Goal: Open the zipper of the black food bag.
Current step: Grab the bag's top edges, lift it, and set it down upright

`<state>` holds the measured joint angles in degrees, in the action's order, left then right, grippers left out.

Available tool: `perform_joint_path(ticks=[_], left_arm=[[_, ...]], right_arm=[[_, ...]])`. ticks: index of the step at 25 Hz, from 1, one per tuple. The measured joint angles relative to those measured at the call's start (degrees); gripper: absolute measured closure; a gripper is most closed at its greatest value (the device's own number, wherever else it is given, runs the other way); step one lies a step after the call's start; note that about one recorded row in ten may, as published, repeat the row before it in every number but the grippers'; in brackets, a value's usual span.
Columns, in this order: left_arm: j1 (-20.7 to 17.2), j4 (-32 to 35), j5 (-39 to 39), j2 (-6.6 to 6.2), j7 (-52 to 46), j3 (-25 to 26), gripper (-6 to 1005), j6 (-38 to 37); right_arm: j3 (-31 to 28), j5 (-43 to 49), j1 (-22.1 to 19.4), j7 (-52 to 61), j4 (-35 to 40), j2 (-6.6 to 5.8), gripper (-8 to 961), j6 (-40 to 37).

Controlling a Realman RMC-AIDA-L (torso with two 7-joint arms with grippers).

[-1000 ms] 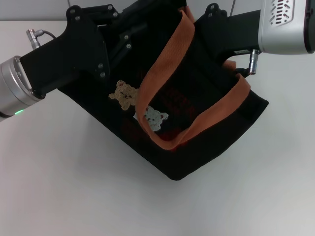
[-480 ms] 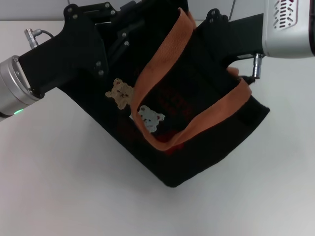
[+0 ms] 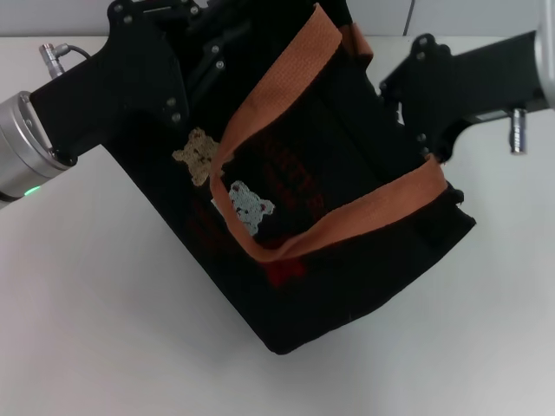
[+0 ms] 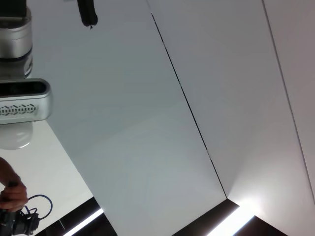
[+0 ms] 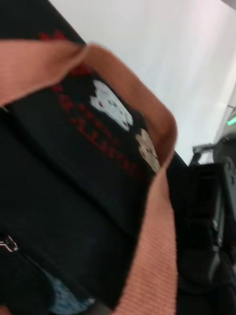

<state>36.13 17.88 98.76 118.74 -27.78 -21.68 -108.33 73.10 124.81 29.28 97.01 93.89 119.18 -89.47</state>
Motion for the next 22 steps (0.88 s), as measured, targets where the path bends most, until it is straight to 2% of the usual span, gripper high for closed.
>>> perform_joint_path(ticks=[4,17,21,22], left_arm=[[0.1,0.0,-0.4,0.00,0.0,-0.1,826,0.0],[0.5,0.0,-0.5,0.08,0.0,0.2,827,0.1],[0.7,0.0,-0.5,0.09,-0.1,0.2,828,0.1],[0.8,0.0,-0.5,0.09,-0.1,0.2,828,0.1]], right_arm=[[-1.2,0.1,-0.4,-0.2,0.6,0.00,916,-2.8],[-9.9,1.7,-2.9,-0.6,6.2,0.04,894,-20.2],[-12.1,1.7,-4.0,-0.5,6.6,0.18,887,-21.4],[-13.7,1.0,-5.0,0.0,6.6,0.31,885,-19.3]])
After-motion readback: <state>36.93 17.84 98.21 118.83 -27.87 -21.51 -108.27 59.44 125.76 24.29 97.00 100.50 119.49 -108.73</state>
